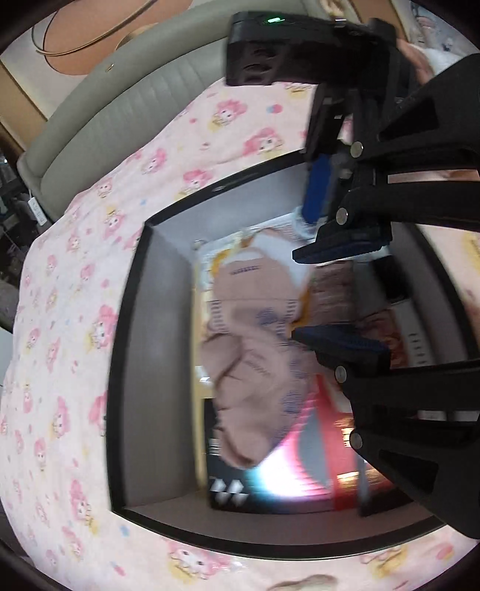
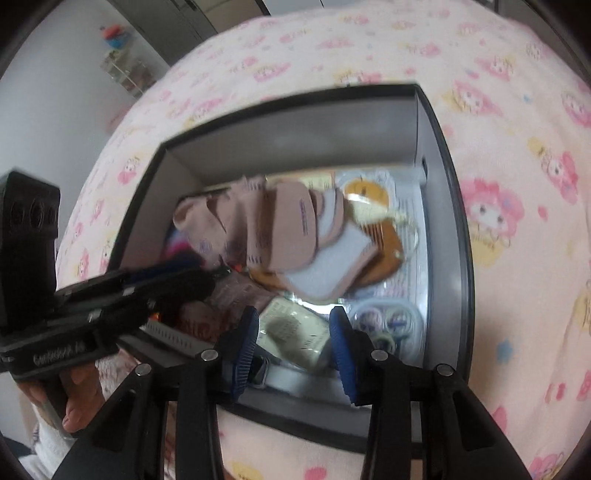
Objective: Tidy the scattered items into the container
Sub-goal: 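Lower the tube beside the watch and open the left gripper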
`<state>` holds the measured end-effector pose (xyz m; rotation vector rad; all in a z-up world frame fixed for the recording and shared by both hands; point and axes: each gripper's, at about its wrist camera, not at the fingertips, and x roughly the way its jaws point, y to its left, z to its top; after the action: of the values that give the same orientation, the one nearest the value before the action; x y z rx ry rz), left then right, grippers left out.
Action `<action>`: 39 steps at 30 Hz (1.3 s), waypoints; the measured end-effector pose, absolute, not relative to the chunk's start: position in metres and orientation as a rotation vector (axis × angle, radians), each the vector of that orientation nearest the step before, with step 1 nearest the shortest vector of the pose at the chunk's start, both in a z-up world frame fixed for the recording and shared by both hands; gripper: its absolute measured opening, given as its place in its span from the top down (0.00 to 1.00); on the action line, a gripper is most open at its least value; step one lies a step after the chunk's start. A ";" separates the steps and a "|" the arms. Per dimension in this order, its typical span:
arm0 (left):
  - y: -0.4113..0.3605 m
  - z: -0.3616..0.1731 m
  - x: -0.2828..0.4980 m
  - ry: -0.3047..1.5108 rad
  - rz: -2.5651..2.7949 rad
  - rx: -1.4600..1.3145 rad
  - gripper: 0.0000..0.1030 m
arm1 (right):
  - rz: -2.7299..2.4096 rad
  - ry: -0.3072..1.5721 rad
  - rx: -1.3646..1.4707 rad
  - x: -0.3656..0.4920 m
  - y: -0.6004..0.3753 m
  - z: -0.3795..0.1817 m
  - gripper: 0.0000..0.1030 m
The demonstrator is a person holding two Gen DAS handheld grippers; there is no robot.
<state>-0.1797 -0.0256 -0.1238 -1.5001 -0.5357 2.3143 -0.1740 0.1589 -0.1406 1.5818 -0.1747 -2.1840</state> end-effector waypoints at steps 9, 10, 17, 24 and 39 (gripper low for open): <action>-0.022 -0.145 -0.174 -0.502 2.240 -1.689 0.64 | -2.122 -0.200 1.667 -0.178 0.161 -0.156 0.64; -0.024 -0.144 -0.171 -0.513 2.233 -1.677 0.63 | -2.128 -0.201 1.668 -0.177 0.163 -0.153 0.64; -0.036 -0.135 -0.169 -0.551 2.266 -1.589 0.62 | -2.257 -0.078 1.613 -0.170 0.162 -0.141 0.64; -0.028 -0.146 -0.167 -0.536 2.227 -1.645 0.62 | -2.249 -0.036 1.672 -0.171 0.157 -0.150 0.61; -0.014 -0.067 -0.102 -0.432 2.400 -1.296 0.53 | -2.533 -0.175 1.401 -0.107 0.169 -0.074 0.51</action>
<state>-0.1020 -0.0137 -0.0668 -1.2962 -0.4321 2.4003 -0.1073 0.1686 -0.0740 1.4011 -0.1749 -2.5331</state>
